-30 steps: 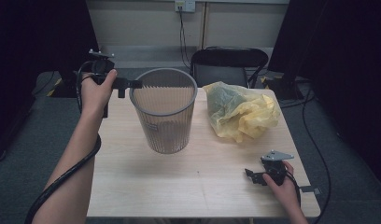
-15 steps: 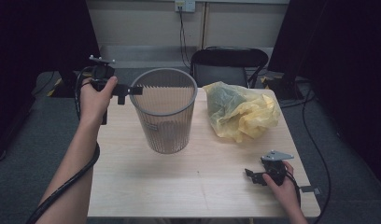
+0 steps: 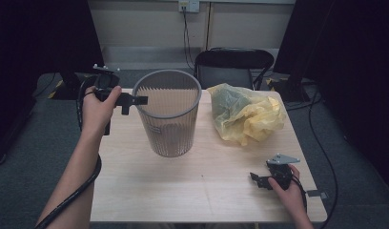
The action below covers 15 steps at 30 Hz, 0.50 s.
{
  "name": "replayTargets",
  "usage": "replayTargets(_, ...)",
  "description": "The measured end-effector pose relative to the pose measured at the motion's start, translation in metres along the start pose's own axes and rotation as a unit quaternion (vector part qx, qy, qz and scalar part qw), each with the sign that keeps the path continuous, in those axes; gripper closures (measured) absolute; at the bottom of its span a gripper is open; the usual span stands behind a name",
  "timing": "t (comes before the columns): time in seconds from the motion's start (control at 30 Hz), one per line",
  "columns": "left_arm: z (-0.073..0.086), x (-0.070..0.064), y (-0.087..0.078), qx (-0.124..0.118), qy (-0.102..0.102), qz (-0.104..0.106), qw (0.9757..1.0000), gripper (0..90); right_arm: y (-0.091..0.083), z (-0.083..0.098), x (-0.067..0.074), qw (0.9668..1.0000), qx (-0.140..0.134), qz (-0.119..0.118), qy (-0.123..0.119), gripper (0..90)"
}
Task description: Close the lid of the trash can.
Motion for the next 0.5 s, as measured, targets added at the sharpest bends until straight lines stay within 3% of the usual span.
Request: replayTargets(0.5,0.013,-0.010,-0.001,0.001,0.005,0.012,0.9999,16.1,0.000,0.000,0.000,1.0000,0.000,0.000,0.000,12.0)
Point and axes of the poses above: each handheld gripper's, and its own axes: y roughly forward along the jaws, z roughly out of its underside, x roughly to its left, the point moved 3 cm from there along y, roughly forward along the jaws, and after that the axes turned 4 degrees about y, right-handed, at the moved point
